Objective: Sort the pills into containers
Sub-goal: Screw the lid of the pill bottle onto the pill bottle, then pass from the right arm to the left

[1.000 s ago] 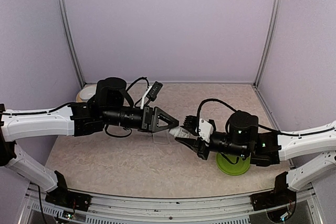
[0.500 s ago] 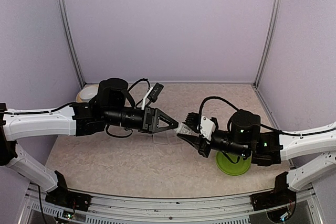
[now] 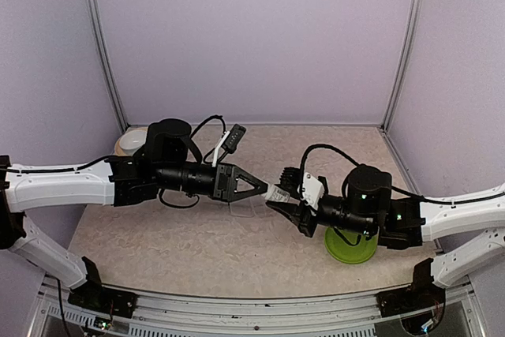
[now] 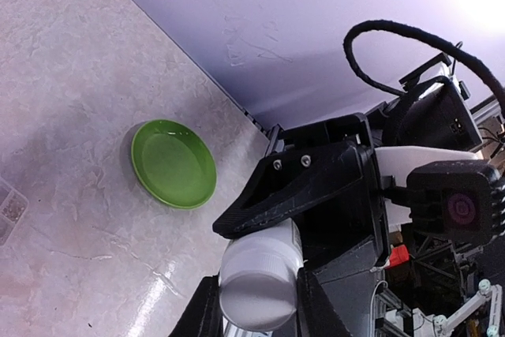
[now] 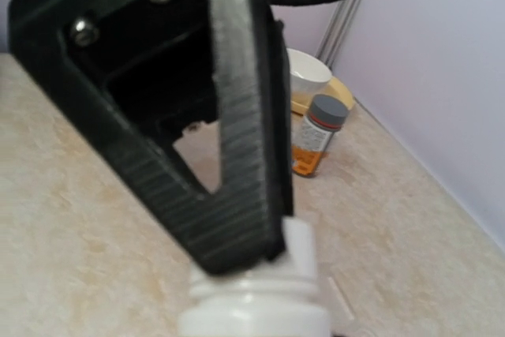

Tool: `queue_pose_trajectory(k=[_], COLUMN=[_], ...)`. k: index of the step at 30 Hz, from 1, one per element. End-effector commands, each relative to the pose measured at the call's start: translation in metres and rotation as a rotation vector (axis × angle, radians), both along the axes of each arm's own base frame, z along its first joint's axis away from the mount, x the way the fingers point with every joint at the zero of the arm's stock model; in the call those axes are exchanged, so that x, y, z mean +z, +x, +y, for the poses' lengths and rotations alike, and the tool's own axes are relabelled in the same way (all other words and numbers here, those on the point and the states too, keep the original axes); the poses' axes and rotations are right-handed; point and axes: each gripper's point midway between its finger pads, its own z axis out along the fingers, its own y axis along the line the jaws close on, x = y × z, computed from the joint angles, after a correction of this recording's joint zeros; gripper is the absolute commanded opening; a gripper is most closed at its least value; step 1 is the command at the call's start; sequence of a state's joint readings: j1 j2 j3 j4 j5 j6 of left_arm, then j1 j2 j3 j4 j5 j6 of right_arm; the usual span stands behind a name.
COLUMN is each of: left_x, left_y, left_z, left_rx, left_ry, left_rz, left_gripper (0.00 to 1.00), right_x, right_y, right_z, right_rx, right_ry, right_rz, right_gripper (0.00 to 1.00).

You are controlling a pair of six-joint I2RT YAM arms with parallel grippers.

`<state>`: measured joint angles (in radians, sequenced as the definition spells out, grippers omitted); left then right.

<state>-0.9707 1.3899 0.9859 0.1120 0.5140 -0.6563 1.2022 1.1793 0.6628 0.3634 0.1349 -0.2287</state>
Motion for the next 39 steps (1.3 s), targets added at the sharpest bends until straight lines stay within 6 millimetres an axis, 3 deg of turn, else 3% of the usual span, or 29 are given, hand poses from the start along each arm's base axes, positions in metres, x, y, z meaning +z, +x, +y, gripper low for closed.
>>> queue_pose_trajectory(k=[1, 9, 15, 19, 22, 26, 34, 39], left_x=[0.036, 0.059, 0.067, 0.069, 0.070, 0.072, 0.071, 0.051], left_y=[-0.036, -0.073, -0.093, -0.090, -0.086, -0.077, -0.046, -0.028], left_z=[-0.006, 0.000, 0.004, 0.006, 0.007, 0.009, 0.012, 0.007], left_rx=[-0.147, -0.243, -0.313, -0.289, -0.258, -0.220, -0.139, -0.078], left_ry=[-0.114, -0.180, -0.216, -0.213, -0.208, -0.223, -0.226, -0.133], left_rz=[-0.261, -0.475, -0.530, -0.530, -0.519, -0.477, -0.262, -0.204], left_gripper=[0.09, 0.04, 0.04, 0.18, 0.44, 0.67, 0.80, 0.82], right_x=[0.028, 0.031, 0.038, 0.044, 0.048, 0.050, 0.044, 0.044], right_y=[-0.020, -0.049, -0.061, -0.063, -0.061, -0.057, -0.033, -0.031], right_z=[0.006, 0.015, 0.012, 0.008, 0.005, 0.003, -0.001, -0.001], right_rx=[0.094, 0.228, 0.286, 0.294, 0.283, 0.266, 0.130, 0.122], right_ry=[0.163, 0.295, 0.349, 0.363, 0.360, 0.334, 0.226, 0.196], right_rz=[0.151, 0.494, 0.597, 0.575, 0.534, 0.454, 0.303, 0.254], right_gripper=[0.00, 0.00, 0.00, 0.00, 0.00, 0.00, 0.00, 0.00])
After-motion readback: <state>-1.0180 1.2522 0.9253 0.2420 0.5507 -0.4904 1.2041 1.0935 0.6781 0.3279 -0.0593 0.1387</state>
